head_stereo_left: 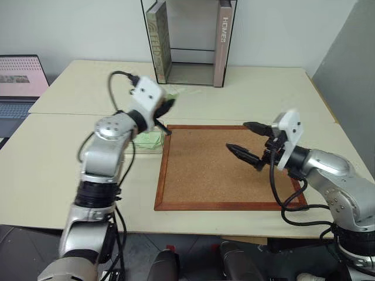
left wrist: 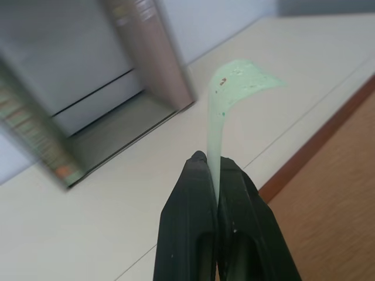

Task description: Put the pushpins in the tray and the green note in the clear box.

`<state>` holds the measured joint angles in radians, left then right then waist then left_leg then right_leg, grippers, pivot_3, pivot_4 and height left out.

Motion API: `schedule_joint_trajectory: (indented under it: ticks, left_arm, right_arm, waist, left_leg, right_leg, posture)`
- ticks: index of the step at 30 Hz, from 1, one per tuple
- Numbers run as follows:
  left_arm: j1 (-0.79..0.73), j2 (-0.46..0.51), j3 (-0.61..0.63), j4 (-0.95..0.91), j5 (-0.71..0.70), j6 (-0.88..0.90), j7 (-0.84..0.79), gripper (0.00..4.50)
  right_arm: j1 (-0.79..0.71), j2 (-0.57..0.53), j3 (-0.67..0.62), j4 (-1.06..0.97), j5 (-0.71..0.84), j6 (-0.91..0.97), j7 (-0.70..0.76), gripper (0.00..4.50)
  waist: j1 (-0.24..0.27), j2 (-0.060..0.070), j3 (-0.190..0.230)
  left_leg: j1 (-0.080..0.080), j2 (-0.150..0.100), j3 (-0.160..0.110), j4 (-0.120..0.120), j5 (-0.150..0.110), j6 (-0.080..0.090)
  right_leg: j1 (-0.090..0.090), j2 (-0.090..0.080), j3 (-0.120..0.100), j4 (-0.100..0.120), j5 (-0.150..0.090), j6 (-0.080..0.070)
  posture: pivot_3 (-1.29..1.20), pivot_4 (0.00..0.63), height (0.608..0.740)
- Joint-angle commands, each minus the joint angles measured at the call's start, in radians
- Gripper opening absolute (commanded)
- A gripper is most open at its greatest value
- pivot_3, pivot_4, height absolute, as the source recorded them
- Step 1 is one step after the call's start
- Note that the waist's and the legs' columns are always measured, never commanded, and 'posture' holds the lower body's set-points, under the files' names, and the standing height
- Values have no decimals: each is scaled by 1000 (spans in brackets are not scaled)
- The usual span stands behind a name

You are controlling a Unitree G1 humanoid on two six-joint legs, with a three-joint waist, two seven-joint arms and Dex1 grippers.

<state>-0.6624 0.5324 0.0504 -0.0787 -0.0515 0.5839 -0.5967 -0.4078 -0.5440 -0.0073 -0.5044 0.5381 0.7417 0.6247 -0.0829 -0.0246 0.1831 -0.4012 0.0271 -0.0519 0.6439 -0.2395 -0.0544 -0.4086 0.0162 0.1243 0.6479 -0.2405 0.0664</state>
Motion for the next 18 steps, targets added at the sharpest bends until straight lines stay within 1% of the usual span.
schedule_joint_trajectory:
  ticks: [1,6,10,16,18]
  left_arm:
    - [51,78,49,-39,3,68,10,0]
    - [91,126,35,32,21,47,21,0]
    - [87,143,11,76,32,20,14,0]
    - [87,166,-19,108,41,6,-6,0]
    - [82,164,-18,116,33,10,-14,318]
  right_arm:
    - [-83,30,65,86,-25,-37,32,4481]
    - [-168,96,145,194,-88,-66,18,4481]
    - [-194,126,169,224,-113,-66,14,4481]
    - [-195,135,177,218,-126,-56,18,4481]
    - [-195,139,175,208,-120,-48,17,4500]
  waist:
    - [2,0,0]
    - [2,-1,0]
    - [4,-1,1]
    - [3,-1,0]
    - [2,-1,1]
  left_leg:
    - [0,0,0,0,0,0]
    - [0,0,0,1,0,0]
    - [-1,0,-1,0,0,0]
    - [-2,0,-1,0,0,0]
    - [-2,0,-1,0,0,0]
  right_leg:
    - [0,0,-1,0,0,0]
    - [0,0,-1,0,0,0]
    - [-1,0,-2,0,0,0]
    - [-2,-1,-2,0,0,-1]
    - [-2,0,-2,1,0,-1]
  posture:
    - [0,150,740]
    - [0,150,740]
    - [0,150,740]
    - [0,150,740]
    - [0,150,740]
